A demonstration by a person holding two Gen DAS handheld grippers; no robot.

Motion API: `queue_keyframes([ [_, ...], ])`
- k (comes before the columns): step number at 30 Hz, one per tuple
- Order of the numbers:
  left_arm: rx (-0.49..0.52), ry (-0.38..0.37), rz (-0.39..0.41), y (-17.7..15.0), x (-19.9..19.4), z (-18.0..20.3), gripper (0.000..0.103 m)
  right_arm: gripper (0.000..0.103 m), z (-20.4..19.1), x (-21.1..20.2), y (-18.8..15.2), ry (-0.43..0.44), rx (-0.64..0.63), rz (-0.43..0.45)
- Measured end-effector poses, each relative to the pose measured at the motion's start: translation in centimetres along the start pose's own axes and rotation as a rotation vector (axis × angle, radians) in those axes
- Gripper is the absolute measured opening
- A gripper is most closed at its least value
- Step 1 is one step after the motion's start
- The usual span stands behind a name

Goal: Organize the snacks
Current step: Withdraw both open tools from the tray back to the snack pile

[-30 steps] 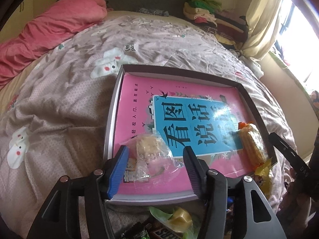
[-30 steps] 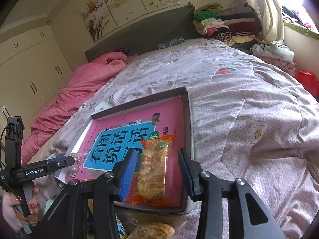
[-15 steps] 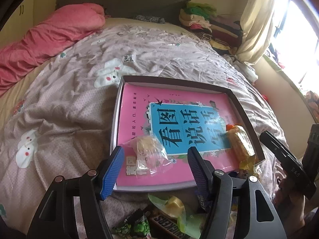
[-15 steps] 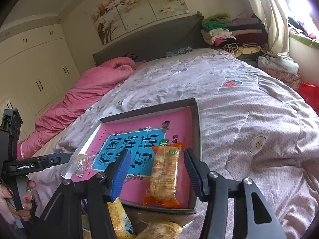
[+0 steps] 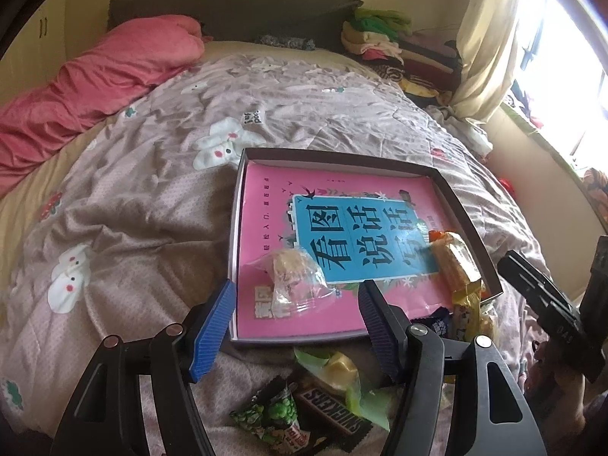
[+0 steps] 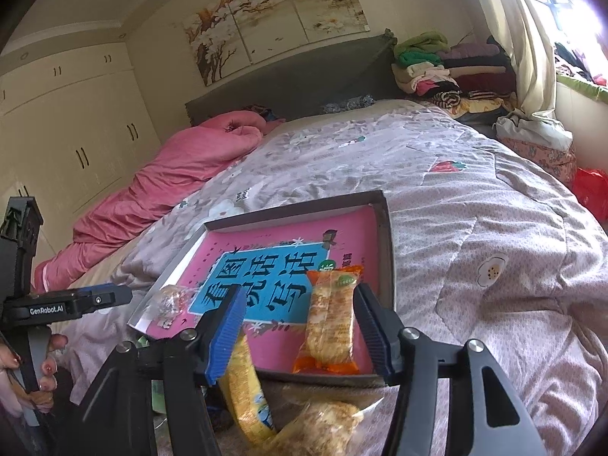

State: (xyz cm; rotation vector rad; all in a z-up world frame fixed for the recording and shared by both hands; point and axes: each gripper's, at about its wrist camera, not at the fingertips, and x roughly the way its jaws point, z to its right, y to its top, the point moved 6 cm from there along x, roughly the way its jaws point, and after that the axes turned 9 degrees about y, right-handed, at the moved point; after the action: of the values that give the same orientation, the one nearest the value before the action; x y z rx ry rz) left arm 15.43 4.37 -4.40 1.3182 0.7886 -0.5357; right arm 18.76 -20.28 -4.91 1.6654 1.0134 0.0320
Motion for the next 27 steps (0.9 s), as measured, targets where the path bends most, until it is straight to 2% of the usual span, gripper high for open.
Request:
queue_keyframes([
  [18,0.011,-0.008,0.029,-0.7,-2.6,-0.9,0.069,0.059,-5.3,-1.1,-1.9,-0.001,-0.074,-0.035],
  [27,0.031,-0.034,-0.009,-1.7,-2.7,-1.0,0.069,0.059,-6.9,-1.6,-1.5,-0.037,-0.104,-0.072],
])
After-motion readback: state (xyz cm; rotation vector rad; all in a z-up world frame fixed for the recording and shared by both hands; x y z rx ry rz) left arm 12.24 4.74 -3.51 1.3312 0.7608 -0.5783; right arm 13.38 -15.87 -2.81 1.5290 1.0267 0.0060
